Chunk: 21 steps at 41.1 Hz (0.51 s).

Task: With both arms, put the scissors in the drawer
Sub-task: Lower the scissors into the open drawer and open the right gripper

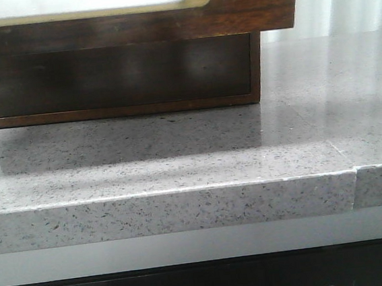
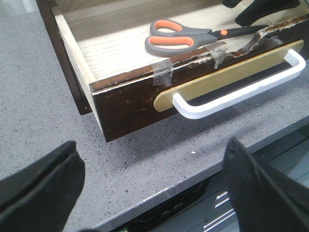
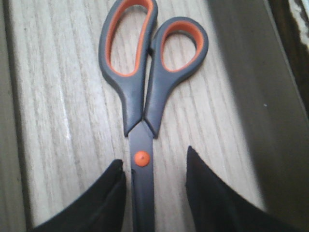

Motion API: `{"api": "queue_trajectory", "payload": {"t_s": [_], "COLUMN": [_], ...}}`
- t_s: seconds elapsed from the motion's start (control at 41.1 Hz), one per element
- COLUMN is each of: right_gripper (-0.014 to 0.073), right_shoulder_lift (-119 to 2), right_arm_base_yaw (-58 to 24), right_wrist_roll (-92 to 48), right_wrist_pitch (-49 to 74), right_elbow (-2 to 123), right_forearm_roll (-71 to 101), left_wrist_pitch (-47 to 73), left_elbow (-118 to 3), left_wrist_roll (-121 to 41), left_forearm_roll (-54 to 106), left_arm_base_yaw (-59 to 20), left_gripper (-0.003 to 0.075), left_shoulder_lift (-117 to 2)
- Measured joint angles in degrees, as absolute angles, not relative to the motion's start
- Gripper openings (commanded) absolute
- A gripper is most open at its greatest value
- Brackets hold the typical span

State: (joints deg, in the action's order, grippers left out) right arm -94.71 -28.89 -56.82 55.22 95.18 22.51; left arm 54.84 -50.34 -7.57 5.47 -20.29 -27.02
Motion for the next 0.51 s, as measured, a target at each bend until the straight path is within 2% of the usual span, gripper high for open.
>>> {"api": "queue_trajectory", "payload": {"t_s": [0.292, 0.511], "right_gripper": [0.0340, 0.0340], "right_shoulder_lift": [-93.36, -88.19], "right_arm_base_yaw": [-28.89, -28.89], "right_wrist_roll": [-53.22, -42.29], "right_wrist_pitch": [55.34, 55.85], "right_elbow": [95.18, 95.18], "right_forearm_roll": [22.06, 20.19], "left_wrist_pitch": [54.84, 54.84], "left_elbow": [-50.34, -50.34], "left_wrist_roll": [-7.57, -7.57], "left_forearm_roll": [5.47, 5.47], "left_arm_base_yaw": [-20.29, -20.29], "left_gripper": [0.0564, 0.0564], "left_shoulder_lift": [-27.02, -27.02]}}
